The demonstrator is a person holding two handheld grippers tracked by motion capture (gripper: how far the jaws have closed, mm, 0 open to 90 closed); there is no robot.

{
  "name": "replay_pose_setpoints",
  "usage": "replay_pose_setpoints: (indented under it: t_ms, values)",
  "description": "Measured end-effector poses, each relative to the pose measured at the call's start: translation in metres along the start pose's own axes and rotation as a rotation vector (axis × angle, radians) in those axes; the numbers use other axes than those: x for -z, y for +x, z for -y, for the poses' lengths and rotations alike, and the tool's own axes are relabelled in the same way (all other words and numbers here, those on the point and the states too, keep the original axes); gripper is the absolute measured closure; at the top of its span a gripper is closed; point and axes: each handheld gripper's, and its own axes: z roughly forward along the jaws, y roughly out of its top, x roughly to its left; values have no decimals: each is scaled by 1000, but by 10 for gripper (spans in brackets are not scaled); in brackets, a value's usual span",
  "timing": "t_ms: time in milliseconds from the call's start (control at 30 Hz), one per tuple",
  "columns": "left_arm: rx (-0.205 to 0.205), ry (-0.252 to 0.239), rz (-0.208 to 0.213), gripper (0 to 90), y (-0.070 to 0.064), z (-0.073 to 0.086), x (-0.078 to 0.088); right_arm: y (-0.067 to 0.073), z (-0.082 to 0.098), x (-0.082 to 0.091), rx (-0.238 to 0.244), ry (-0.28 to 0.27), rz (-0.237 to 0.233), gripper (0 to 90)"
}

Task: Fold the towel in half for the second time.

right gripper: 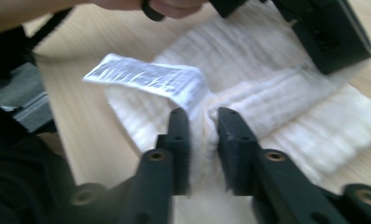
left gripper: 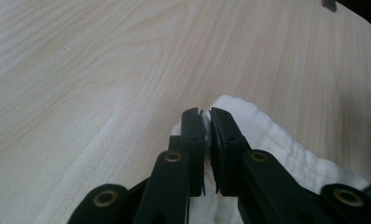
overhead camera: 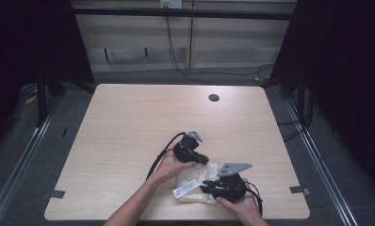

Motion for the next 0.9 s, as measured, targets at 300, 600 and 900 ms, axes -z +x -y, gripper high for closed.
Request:
replay_pose_setpoints:
  t_ms: [300,600,900]
  values:
    - [-2,5,2,798,0,0,-8,-5,6,0,19,40,45,664]
    - [-9,-8,5,693,-10,-8,-14,-10,12,10,-25,24,52,543]
    - [-11,-38,-11,509,-13,-12,-6,-13,17,19,-43,24,72,502]
